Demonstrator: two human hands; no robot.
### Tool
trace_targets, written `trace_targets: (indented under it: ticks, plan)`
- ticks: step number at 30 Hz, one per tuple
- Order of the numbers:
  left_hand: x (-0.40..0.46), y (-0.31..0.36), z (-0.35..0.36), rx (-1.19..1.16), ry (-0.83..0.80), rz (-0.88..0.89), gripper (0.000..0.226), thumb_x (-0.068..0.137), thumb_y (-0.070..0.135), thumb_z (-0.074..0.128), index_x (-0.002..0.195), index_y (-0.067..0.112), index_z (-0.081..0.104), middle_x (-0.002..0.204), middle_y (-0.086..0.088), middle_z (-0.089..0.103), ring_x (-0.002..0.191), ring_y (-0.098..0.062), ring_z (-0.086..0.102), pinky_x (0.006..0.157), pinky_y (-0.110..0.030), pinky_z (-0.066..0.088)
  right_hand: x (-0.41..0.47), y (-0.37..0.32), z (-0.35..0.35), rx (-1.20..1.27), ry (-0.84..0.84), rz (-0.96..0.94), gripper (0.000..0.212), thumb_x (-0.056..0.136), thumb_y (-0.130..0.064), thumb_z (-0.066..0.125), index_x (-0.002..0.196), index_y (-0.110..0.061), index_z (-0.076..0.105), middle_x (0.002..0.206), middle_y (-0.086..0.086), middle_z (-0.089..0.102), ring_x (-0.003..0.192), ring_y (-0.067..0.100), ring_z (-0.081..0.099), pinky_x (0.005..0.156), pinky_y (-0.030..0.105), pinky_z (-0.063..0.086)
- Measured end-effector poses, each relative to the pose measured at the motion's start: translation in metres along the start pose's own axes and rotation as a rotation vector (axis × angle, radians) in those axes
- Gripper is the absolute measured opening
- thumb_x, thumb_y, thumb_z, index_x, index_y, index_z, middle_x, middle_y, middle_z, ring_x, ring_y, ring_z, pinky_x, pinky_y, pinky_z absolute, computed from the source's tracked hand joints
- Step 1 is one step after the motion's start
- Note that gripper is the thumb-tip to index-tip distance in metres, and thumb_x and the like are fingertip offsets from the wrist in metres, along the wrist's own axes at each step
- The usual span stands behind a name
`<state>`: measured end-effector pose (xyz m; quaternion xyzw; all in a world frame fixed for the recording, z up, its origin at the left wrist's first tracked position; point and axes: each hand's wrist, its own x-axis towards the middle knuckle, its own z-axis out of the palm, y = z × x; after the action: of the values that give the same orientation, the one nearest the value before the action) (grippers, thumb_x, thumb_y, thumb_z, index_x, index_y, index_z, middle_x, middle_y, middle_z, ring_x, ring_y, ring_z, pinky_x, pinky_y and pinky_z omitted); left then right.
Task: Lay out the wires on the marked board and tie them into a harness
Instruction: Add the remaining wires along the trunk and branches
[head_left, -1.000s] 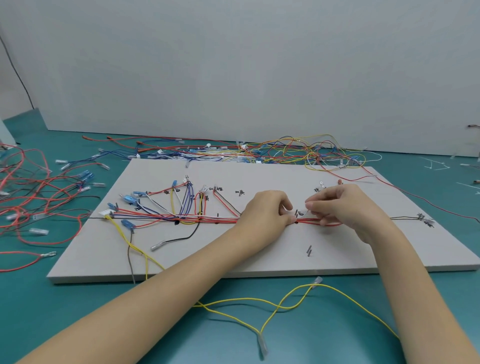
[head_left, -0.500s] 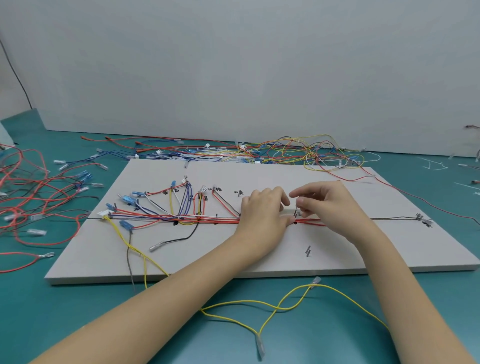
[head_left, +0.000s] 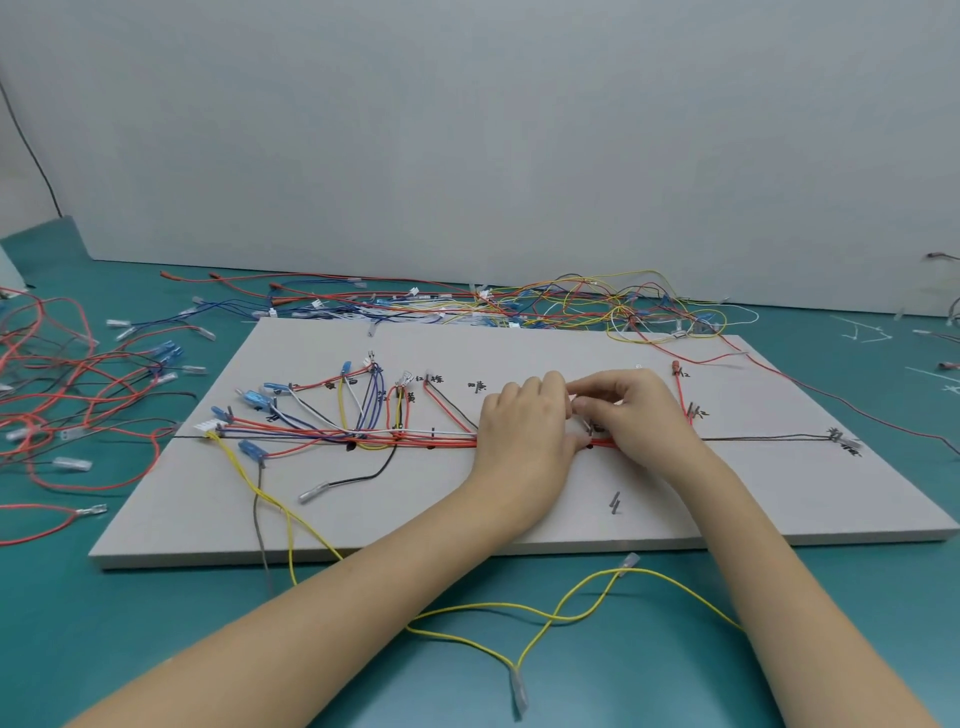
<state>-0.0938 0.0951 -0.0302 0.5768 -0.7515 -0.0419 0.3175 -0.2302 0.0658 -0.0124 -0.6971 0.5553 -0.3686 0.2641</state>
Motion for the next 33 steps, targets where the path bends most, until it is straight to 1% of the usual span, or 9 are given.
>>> trace_targets:
  ticks: [2, 4, 9, 13, 19, 24, 27, 30, 33]
  plan:
    - [-0.001, -0.001, -0.001, -0.006, -0.010, -0.004, 0.029, 0.089, 0.044, 0.061, 0.099, 0.023, 0.043, 0.103, 0.003, 0.058, 0.101, -0.022, 0.050, 0.087, -0.035, 0.034, 0.001, 0.006, -0.006, -0.003, 0.046, 0.060, 0.016, 0.084, -0.003, 0.069, 0.090, -0.015, 0.077, 0.074, -0.004, 0.071, 0.059, -0.003, 0.060, 0.059, 0.010, 0.043]
    - [-0.002, -0.001, -0.001, 0.008, -0.010, 0.001, 0.028, 0.090, 0.045, 0.060, 0.098, 0.025, 0.043, 0.103, 0.004, 0.057, 0.102, -0.022, 0.049, 0.087, -0.035, 0.034, 0.001, 0.010, -0.010, -0.041, 0.060, 0.104, 0.011, 0.083, -0.006, 0.072, 0.083, -0.015, 0.077, 0.069, -0.010, 0.069, 0.055, -0.009, 0.059, 0.054, 0.004, 0.040]
    - [-0.001, -0.001, 0.000, 0.030, -0.060, -0.008, 0.022, 0.092, 0.046, 0.056, 0.102, 0.027, 0.051, 0.106, 0.007, 0.057, 0.108, -0.021, 0.044, 0.091, -0.035, 0.030, -0.001, 0.010, -0.016, -0.107, 0.006, 0.160, 0.012, 0.084, -0.013, 0.072, 0.075, -0.020, 0.075, 0.067, -0.009, 0.069, 0.061, 0.000, 0.059, 0.059, 0.015, 0.042]
    - [0.000, -0.001, 0.000, 0.036, -0.095, 0.003, 0.021, 0.095, 0.046, 0.052, 0.109, 0.032, 0.059, 0.113, 0.010, 0.056, 0.114, -0.019, 0.038, 0.095, -0.037, 0.024, -0.004, 0.009, -0.018, -0.156, -0.026, 0.164, 0.018, 0.085, -0.015, 0.070, 0.070, -0.024, 0.073, 0.063, -0.012, 0.068, 0.061, -0.001, 0.058, 0.058, 0.018, 0.040]
    - [-0.001, 0.001, 0.000, 0.068, -0.127, 0.014, 0.023, 0.097, 0.044, 0.048, 0.111, 0.033, 0.064, 0.114, 0.008, 0.056, 0.115, -0.020, 0.036, 0.094, -0.039, 0.023, -0.007, 0.004, -0.020, -0.192, -0.051, 0.185, 0.017, 0.077, -0.013, 0.065, 0.064, -0.019, 0.074, 0.062, -0.007, 0.069, 0.065, 0.009, 0.060, 0.063, 0.027, 0.048]
    - [0.001, 0.001, 0.000, 0.037, -0.147, -0.008, 0.023, 0.097, 0.043, 0.050, 0.112, 0.034, 0.065, 0.114, 0.008, 0.055, 0.114, -0.020, 0.036, 0.094, -0.039, 0.023, -0.008, 0.001, -0.018, -0.230, -0.041, 0.212, 0.017, 0.075, -0.016, 0.062, 0.060, -0.012, 0.070, 0.058, -0.001, 0.064, 0.057, 0.011, 0.050, 0.056, 0.025, 0.040]
    - [0.002, 0.002, 0.001, 0.012, -0.159, -0.012, 0.023, 0.097, 0.042, 0.049, 0.115, 0.036, 0.064, 0.116, 0.007, 0.054, 0.115, -0.021, 0.036, 0.095, -0.039, 0.024, -0.009, 0.000, -0.016, -0.224, -0.019, 0.230, 0.021, 0.074, -0.018, 0.063, 0.054, -0.014, 0.066, 0.048, -0.008, 0.058, 0.055, 0.010, 0.049, 0.053, 0.024, 0.037]
    - [0.003, 0.002, 0.002, 0.010, -0.158, 0.005, 0.022, 0.098, 0.039, 0.050, 0.115, 0.036, 0.064, 0.116, 0.007, 0.054, 0.115, -0.021, 0.036, 0.094, -0.039, 0.024, -0.009, -0.002, -0.013, -0.233, -0.012, 0.232, 0.021, 0.075, -0.020, 0.064, 0.057, -0.010, 0.066, 0.053, -0.004, 0.059, 0.055, 0.011, 0.048, 0.053, 0.024, 0.037]
    - [0.004, 0.002, 0.002, -0.007, -0.166, -0.004, 0.021, 0.097, 0.038, 0.051, 0.114, 0.035, 0.064, 0.116, 0.006, 0.055, 0.115, -0.021, 0.036, 0.092, -0.039, 0.023, -0.009, -0.001, -0.015, -0.187, -0.040, 0.243, 0.020, 0.074, -0.018, 0.062, 0.059, -0.004, 0.065, 0.054, 0.000, 0.052, 0.055, 0.012, 0.042, 0.054, 0.026, 0.033]
